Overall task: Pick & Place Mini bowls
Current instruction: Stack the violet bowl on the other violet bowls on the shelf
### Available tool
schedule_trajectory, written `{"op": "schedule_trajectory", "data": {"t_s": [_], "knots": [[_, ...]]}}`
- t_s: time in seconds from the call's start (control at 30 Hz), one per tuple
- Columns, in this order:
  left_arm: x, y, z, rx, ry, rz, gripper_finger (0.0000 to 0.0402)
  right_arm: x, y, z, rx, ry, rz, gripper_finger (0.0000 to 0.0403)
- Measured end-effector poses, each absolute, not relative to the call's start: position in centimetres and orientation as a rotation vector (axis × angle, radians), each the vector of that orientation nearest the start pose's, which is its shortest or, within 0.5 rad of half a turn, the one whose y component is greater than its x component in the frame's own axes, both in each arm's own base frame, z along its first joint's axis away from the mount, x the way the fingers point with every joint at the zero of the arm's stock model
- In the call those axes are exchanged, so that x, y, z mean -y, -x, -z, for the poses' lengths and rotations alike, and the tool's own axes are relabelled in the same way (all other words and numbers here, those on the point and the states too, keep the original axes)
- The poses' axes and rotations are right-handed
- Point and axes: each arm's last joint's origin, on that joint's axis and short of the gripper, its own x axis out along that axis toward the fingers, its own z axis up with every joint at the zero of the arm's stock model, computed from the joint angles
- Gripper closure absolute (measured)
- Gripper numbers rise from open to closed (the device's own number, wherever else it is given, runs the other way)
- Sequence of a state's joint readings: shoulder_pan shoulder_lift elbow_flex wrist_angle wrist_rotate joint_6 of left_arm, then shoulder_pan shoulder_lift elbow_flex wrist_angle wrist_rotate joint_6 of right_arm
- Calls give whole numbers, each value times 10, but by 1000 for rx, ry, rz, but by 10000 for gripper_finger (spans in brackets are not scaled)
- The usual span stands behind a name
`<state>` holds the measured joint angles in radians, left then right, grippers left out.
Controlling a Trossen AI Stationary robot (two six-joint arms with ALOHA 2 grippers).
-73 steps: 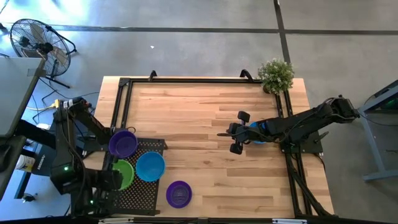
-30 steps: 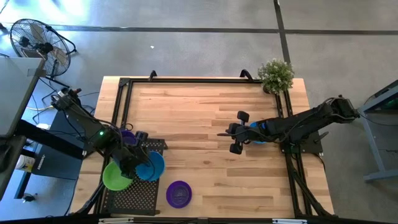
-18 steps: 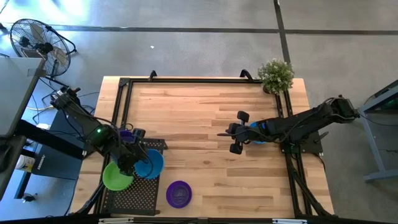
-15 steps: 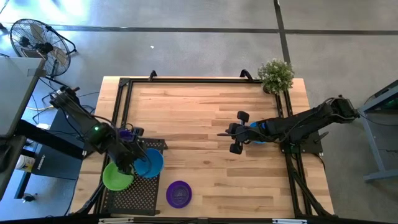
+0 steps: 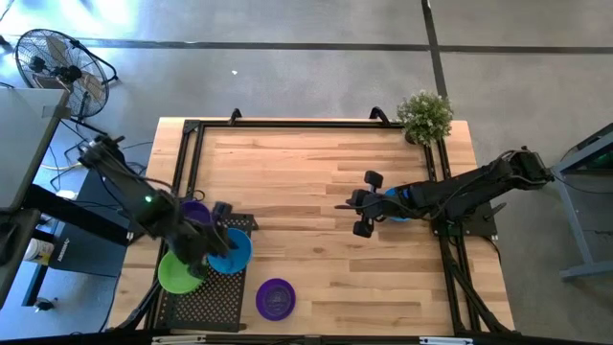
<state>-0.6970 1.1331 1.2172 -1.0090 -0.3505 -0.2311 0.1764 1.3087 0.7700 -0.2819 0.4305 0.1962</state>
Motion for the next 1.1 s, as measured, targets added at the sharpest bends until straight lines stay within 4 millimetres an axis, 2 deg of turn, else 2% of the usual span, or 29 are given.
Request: {"op": "schedule_trajectory", "data": {"t_s": [0.1, 0.23, 0.37, 0.53, 0.67, 0.77, 0.93, 1.1], "knots": [[131, -184, -337, -846, -271, 247, 401, -33, -256, -216, -746, 70, 308, 402], [137, -209, -329, -839, -211, 352, 401, -34, -256, -217, -743, 72, 298, 402], [134, -228, -324, -823, -171, 358, 401, -34, -256, -217, -744, 72, 298, 402], [127, -246, -324, -864, -201, 315, 401, -34, -256, -217, -744, 73, 298, 402], [127, -246, -336, -832, -231, 308, 401, -34, -257, -217, -734, 70, 299, 402], [130, -240, -333, -830, -307, 274, 401, -40, -264, -220, -666, 38, 255, 402], [136, -213, -339, -720, -355, 249, 401, -73, -281, -210, -565, 133, 79, 401], [133, -188, -338, -605, -361, 210, 401, -101, -294, -190, -517, 163, 2, 388]]}}
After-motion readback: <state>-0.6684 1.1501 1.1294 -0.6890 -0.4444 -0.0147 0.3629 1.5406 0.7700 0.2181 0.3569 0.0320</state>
